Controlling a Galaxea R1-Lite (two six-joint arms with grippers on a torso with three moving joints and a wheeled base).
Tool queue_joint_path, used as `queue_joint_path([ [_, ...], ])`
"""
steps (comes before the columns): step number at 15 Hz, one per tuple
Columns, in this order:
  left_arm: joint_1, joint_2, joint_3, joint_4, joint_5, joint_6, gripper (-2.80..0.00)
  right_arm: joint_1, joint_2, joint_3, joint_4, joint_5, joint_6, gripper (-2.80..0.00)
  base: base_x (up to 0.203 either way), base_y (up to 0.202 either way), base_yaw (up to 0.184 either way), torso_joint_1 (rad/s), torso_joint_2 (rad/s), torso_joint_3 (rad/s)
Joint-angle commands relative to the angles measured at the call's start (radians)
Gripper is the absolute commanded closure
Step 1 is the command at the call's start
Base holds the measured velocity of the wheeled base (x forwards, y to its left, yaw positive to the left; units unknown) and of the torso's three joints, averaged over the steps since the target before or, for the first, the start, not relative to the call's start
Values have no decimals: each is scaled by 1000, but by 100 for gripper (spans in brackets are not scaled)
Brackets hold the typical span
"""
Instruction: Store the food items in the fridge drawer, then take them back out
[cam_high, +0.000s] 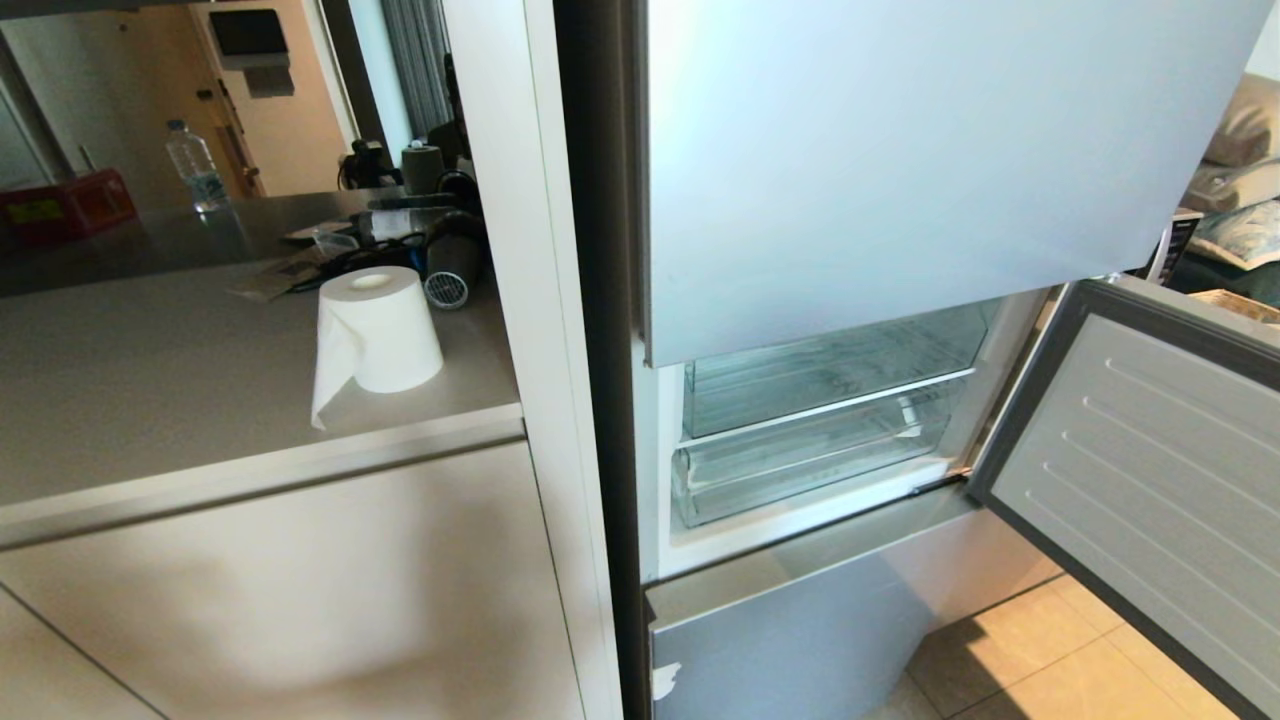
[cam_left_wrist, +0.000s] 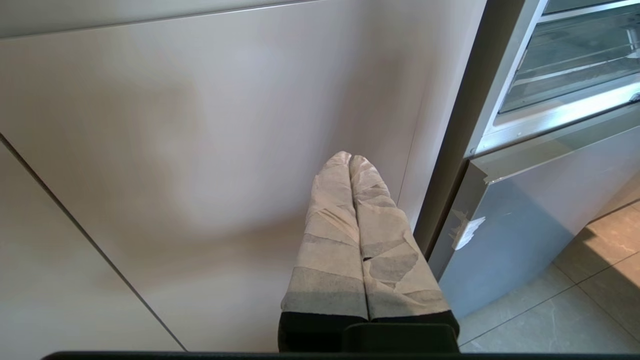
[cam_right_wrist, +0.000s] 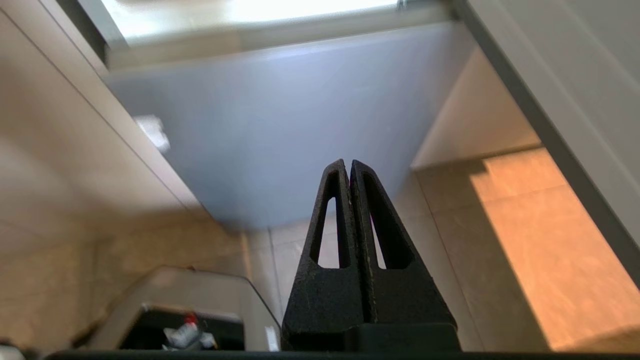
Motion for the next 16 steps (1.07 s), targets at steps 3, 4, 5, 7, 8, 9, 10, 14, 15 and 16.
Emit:
queue_joint_path([
  [3, 0, 0, 0, 0, 0, 0, 0, -8, -60, 8, 11, 11, -46, 0, 0, 0, 0, 0, 0, 0],
  [4, -2, 1, 0, 0, 0, 0, 0, -9, -60, 8, 13, 6, -38, 0, 0, 0, 0, 0, 0, 0],
  [5, -1, 1, 0, 0, 0, 0, 0, -8, -60, 8, 11, 5, -24, 0, 0, 0, 0, 0, 0, 0],
  [7, 0, 1, 0, 0, 0, 0, 0, -5, -58, 8, 5, 5, -1, 0, 0, 0, 0, 0, 0, 0],
  [8, -2, 1, 0, 0, 0, 0, 0, 19, -58, 8, 5, 5, -4, 0, 0, 0, 0, 0, 0, 0],
  [9, 0, 1, 0, 0, 0, 0, 0, 54, -59, 8, 5, 7, -9, 0, 0, 0, 0, 0, 0, 0],
  [10, 0, 1, 0, 0, 0, 0, 0, 61, -60, 8, 5, 8, -10, 0, 0, 0, 0, 0, 0, 0],
  [14, -2, 1, 0, 0, 0, 0, 0, -78, -106, 8, 5, 8, -11, 0, 0, 0, 0, 0, 0, 0],
  [15, -1, 1, 0, 0, 0, 0, 0, -96, -143, 8, 5, 9, -14, 0, 0, 0, 0, 0, 0, 0],
  [16, 0, 1, 0, 0, 0, 0, 0, -99, -194, 8, 5, 11, -21, 0, 0, 0, 0, 0, 0, 0],
])
